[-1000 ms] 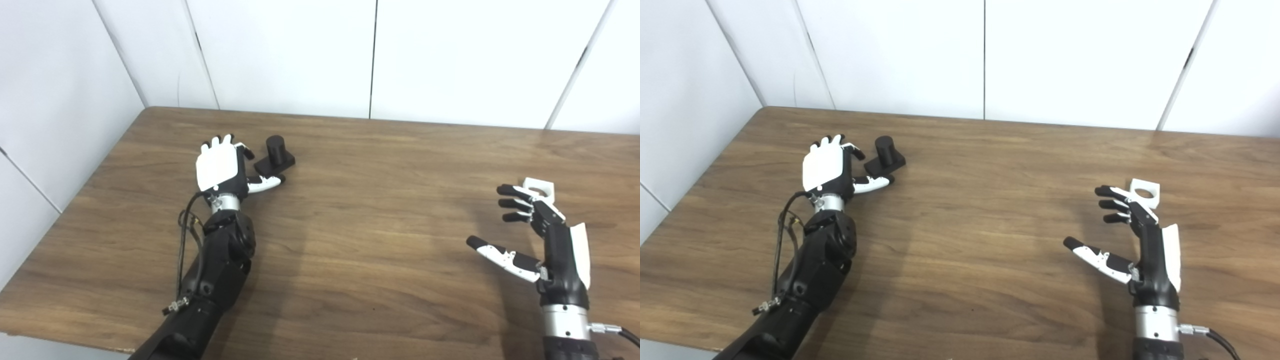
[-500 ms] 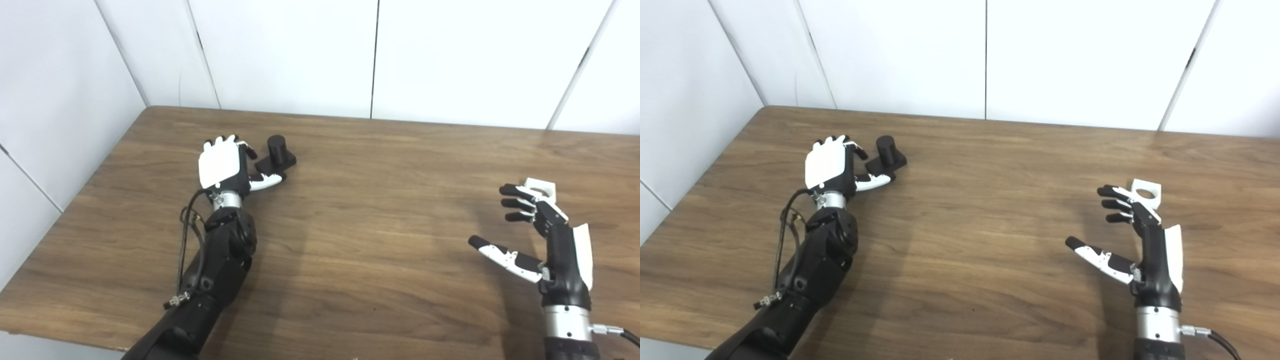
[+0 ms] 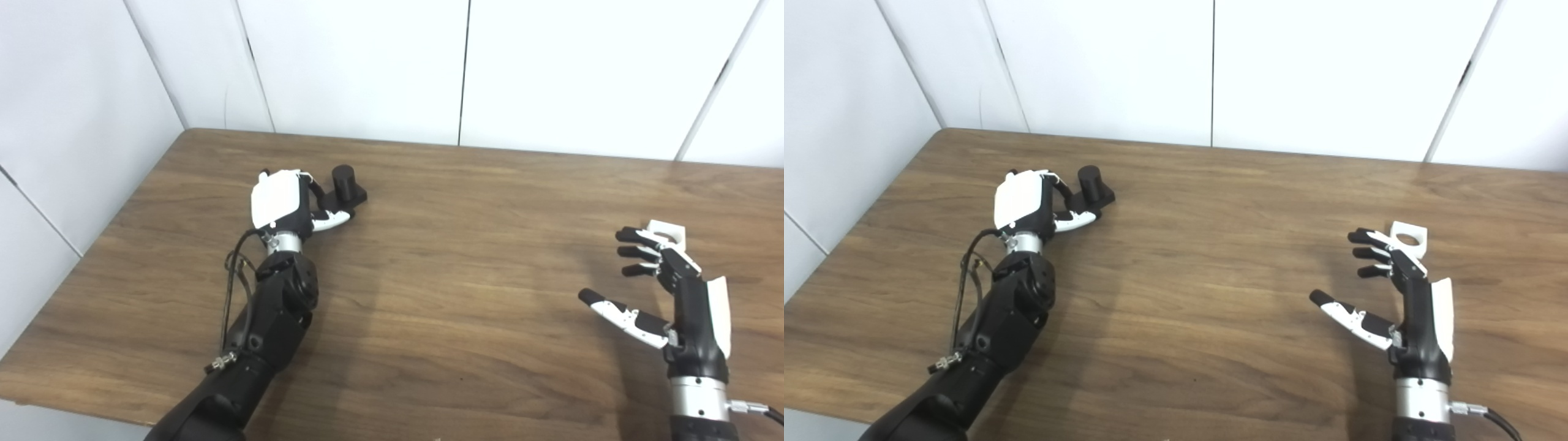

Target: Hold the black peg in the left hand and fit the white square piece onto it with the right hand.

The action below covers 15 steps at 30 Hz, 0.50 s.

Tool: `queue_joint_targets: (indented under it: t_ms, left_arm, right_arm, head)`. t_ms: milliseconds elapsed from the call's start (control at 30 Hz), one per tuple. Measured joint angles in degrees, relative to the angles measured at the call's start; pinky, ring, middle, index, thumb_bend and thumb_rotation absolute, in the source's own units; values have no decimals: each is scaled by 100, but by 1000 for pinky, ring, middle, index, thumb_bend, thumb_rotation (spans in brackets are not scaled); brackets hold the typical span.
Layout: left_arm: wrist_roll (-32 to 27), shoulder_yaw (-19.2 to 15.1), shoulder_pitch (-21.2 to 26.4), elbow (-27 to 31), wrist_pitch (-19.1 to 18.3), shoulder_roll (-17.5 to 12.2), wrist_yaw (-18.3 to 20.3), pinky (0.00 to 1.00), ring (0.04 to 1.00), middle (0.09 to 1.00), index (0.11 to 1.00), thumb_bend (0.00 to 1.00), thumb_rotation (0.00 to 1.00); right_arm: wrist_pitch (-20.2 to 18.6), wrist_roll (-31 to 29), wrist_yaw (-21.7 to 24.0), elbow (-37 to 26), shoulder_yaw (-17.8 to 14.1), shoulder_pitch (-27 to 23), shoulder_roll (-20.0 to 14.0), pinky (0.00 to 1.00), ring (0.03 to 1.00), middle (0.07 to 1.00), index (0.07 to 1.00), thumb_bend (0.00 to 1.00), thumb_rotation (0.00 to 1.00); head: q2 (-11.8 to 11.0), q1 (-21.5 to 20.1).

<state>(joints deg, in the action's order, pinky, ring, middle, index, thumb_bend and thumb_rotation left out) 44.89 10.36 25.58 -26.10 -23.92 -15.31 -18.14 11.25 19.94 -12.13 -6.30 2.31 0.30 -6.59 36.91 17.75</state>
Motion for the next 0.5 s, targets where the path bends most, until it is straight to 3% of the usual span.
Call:
queue_joint_targets:
  t_ms: [133,267,367,500]
  left_arm:
    - [-37,102,12,13,27,-78,109,1000,931,870,536,743,336]
    - [-153,248,36,163,37,-226,478,1000,937,877,540,804,277]
    - [-171,362,106,238,32,-340,761,1000,944,884,500,583,120]
    - [-107,578,290,308,-7,-496,1075,1000,945,876,489,526,77]
  right_arm:
    - [0,0,-23,-13,-9,6,5,550,677,764,671,628,108]
    - [-1,1,-26,-23,-13,13,6,551,678,764,671,623,123]
    - [-2,13,-54,-34,-15,22,7,560,682,764,672,621,132]
    - [-3,89,-55,-63,-17,40,6,550,677,764,672,615,129]
  head:
    - [0,-9]
    - [18,9]
    - [18,17]
    - [18,17]
